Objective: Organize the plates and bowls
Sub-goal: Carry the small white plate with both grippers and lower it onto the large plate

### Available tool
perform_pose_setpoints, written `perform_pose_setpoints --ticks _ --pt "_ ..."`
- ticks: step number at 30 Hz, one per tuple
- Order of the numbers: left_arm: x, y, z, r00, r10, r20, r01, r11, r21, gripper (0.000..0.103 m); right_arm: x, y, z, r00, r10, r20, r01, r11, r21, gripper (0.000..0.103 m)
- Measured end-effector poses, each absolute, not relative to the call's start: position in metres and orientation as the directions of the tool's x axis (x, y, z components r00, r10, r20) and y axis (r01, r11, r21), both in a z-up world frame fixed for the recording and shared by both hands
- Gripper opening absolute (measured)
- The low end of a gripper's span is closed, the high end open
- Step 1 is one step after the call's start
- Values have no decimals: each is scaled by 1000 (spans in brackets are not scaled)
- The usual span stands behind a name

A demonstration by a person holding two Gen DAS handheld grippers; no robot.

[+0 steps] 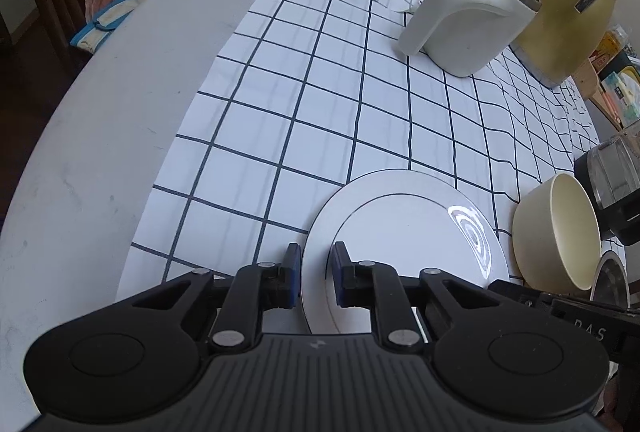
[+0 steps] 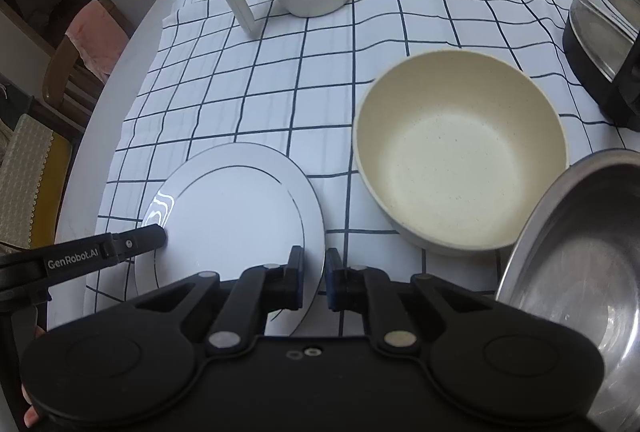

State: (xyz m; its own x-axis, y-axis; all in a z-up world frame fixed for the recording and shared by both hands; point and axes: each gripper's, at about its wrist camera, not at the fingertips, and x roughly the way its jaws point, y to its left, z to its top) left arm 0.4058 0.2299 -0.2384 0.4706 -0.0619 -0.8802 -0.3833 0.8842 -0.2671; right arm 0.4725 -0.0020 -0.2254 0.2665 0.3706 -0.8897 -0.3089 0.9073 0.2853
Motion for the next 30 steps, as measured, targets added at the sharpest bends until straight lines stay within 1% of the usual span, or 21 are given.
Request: perform_pose_setpoints --ticks 16,30 --pt "364 250 -203 519 -29 -854 -406 871 -276 14 449 15 -197 288 420 -861 -371 878 304 10" --pt "303 240 -164 557 -17 -831 -393 875 -281 14 399 9 -161 320 440 -839 -388 869 308 10"
